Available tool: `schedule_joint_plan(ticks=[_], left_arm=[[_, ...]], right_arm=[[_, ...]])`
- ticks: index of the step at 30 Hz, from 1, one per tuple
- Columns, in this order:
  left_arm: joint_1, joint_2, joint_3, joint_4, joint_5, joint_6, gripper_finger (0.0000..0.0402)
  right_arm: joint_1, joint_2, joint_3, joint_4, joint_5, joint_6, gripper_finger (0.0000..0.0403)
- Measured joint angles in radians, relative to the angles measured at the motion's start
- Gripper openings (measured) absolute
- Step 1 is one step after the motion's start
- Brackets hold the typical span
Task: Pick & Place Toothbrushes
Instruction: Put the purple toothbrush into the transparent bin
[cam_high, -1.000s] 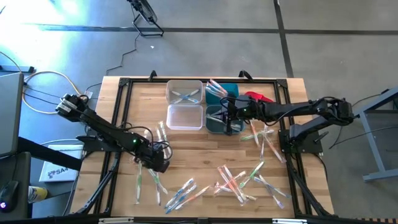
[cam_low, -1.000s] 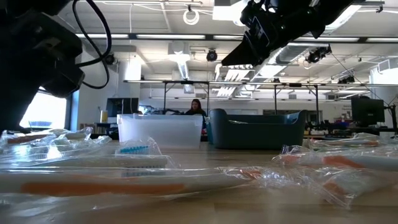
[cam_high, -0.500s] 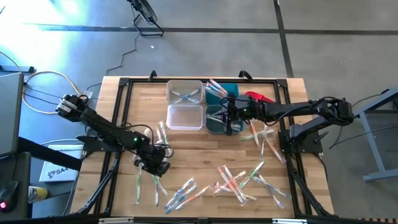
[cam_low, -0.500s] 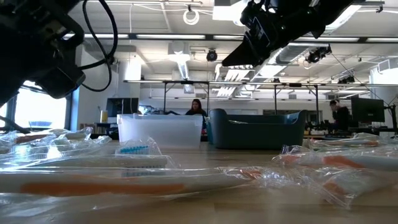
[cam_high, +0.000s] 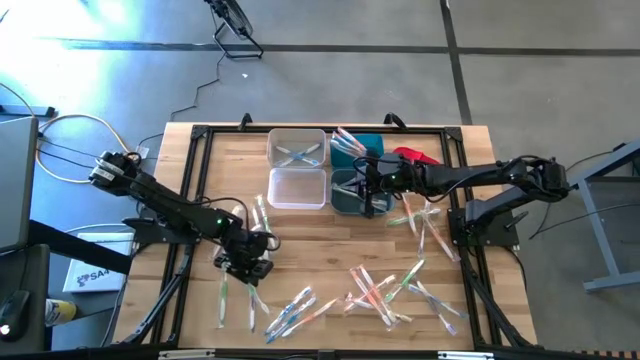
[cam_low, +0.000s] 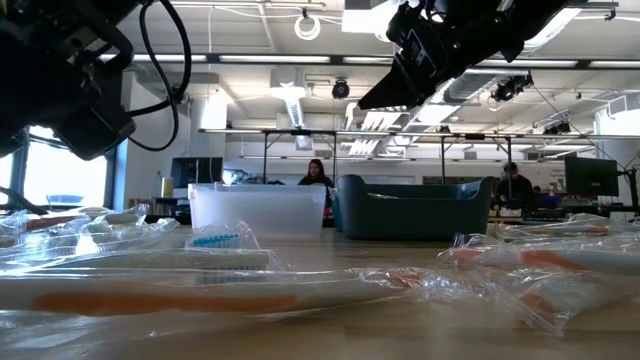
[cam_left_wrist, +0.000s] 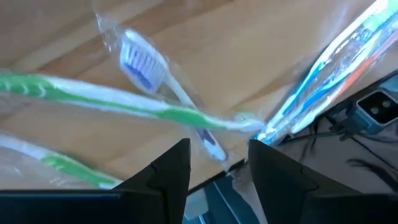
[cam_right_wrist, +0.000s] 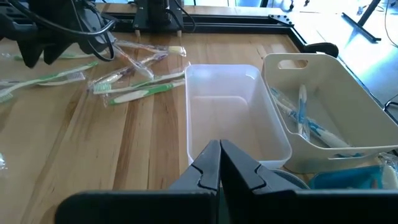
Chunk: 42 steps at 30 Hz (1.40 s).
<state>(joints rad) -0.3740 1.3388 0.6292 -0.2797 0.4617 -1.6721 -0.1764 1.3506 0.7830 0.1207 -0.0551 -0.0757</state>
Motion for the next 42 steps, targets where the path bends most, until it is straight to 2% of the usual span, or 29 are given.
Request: schedule_joint_plan(ticks=[8, 14, 22, 32, 42], left_arm=[[0.000, 0.000, 0.000, -0.063, -0.086, 0.018, 0.0158], [0.000, 0.000, 0.000, -0.154, -0.166, 0.018, 0.0158], [-0.001, 0.004, 0.000, -0.158, -0.240, 0.044, 0.0158], [-0.001, 0.079, 0.001, -0.132, -0.205, 0.044, 0.0158], [-0.001, 0.085, 0.001, -0.115, -0.203, 0.044, 0.0158]], right_arm=[[-0.001, 0.016, 0.000, -0.002, 0.000, 0.000, 0.0002], [0.000, 0.074, -0.001, 0.015, -0.001, 0.000, 0.0002], [-0.002, 0.081, -0.001, 0.026, 0.002, 0.003, 0.0002], [-0.002, 0.081, -0.001, 0.028, 0.001, -0.004, 0.0002], [-0.003, 0.081, -0.001, 0.034, 0.000, -0.007, 0.0002]])
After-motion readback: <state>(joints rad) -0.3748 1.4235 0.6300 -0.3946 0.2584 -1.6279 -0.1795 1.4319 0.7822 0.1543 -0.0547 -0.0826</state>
